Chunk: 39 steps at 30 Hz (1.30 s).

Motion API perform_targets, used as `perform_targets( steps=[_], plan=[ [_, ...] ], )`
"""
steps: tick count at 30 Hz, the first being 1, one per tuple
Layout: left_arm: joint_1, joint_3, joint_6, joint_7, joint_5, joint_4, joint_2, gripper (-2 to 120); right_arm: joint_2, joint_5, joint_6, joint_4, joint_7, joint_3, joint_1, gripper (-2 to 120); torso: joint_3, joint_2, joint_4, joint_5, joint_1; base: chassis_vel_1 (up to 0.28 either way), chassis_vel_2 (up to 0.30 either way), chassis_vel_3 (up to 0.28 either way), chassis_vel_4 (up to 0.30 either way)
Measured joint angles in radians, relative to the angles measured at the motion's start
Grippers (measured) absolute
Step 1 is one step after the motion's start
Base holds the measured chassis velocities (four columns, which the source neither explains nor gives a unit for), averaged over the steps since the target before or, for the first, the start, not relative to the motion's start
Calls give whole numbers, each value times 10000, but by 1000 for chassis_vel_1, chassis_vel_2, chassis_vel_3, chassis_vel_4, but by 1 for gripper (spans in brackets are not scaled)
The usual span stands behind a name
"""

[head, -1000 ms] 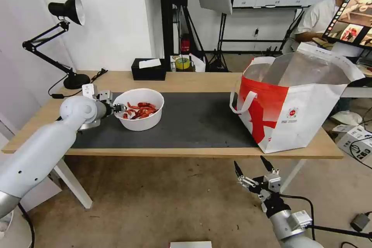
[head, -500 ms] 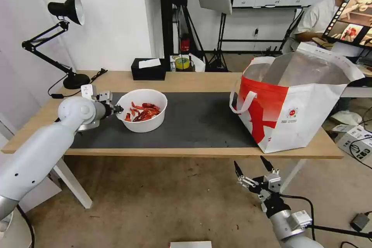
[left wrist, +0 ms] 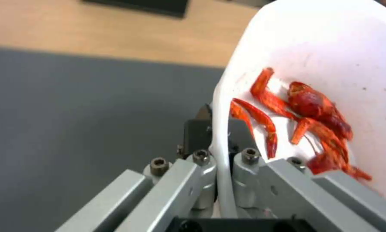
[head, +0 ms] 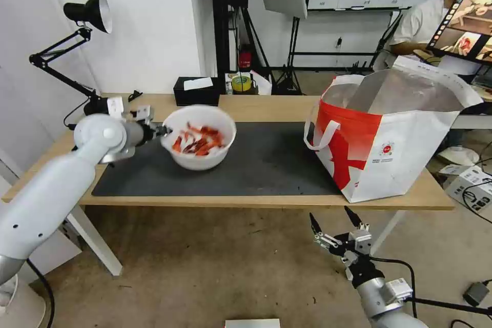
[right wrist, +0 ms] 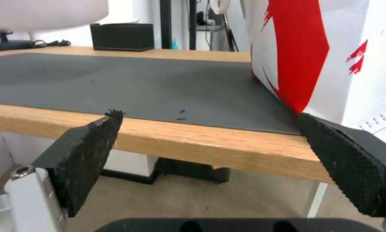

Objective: Pick up the trash from the table and place it into the takeout bag.

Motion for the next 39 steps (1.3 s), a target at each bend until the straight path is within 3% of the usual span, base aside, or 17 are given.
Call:
perform_targets(
  steps=[6,15,19,27,29,33,35,39],
  plan=[
    [-1352,860,0,-790,-812,-99,-754,0,0,0,0,0,0,0,-1,100,0,0,0,0,0,0,0,0,0],
    [-3201,1608,-21,-1162,-1275,626,-2039,0,0,0,0,0,0,0,0,100,1,-1,-1,2,1,0,0,0,0],
    [-4028,1852,-158,-1290,-1404,1023,-3007,0,0,0,0,0,0,0,0,100,0,-1,-2,3,1,0,0,0,0],
    [-4496,1947,-455,-1676,-1478,1548,-4281,0,0,0,0,0,0,0,0,100,0,-1,-1,1,1,0,0,0,0],
    [-4603,1963,-663,-1939,-1511,1819,-4996,0,0,0,0,0,0,0,0,100,0,-1,-1,1,0,0,0,0,0],
    [-4657,1961,-776,-2121,-1536,2036,-5404,0,0,0,0,0,0,0,0,100,0,-1,-3,2,1,0,0,0,0],
    [-4688,2007,-1069,-2422,-1509,2394,-6001,0,0,0,0,0,0,-1,0,100,0,-1,0,1,1,0,0,0,0],
    [-4674,2207,-1549,-2548,-1176,2640,-6504,0,0,0,0,0,0,0,-1,100,0,-1,0,0,0,0,0,0,0]
  ],
)
